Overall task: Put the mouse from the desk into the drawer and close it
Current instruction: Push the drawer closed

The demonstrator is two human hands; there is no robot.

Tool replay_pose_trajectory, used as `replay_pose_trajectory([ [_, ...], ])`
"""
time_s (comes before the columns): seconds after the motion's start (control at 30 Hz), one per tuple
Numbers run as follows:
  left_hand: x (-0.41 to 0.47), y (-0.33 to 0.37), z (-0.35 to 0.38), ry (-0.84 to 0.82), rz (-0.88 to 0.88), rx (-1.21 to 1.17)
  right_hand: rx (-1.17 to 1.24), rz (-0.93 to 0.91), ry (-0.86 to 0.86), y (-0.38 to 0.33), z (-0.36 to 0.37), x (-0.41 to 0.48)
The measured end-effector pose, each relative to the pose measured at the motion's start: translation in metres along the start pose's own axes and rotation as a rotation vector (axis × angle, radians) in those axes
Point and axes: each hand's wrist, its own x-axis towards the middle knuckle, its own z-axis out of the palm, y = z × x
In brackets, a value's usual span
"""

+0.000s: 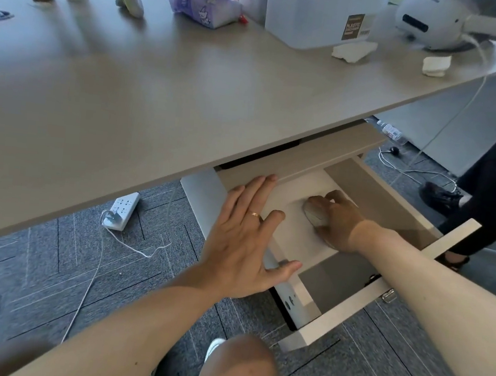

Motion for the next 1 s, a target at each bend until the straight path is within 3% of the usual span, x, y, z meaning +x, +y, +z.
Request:
replay_pose_trajectory([
  [0.3,-0.001,0.000,-0.002,-0.030,-0.011,0.009,0.003,-0.034,0.021,-0.008,-0.033,-0.033],
  [0.47,0.000,0.001,-0.015,-0.040,-0.004,0.012,0.040,-0.043,0.287,0.003,-0.057,-0.098],
  [0.6,-0.001,0.003,-0.032,-0.049,-0.032,-0.036,0.112,0.126,0.438,0.012,-0.034,-0.142],
  [0.8,-0.006,0.005,-0.055,-0.126,-0.145,-0.231,0.817,0.452,0.594,0.000,-0.003,-0.175],
  [0.93,-0.011,0.011,-0.060,-0.150,-0.227,-0.236,1.411,0.541,0.389,-0.011,-0.003,-0.171],
  [1.0,-0.007,0.014,-0.064,-0.137,-0.288,-0.292,1.555,0.526,0.340,-0.016,-0.004,-0.168],
])
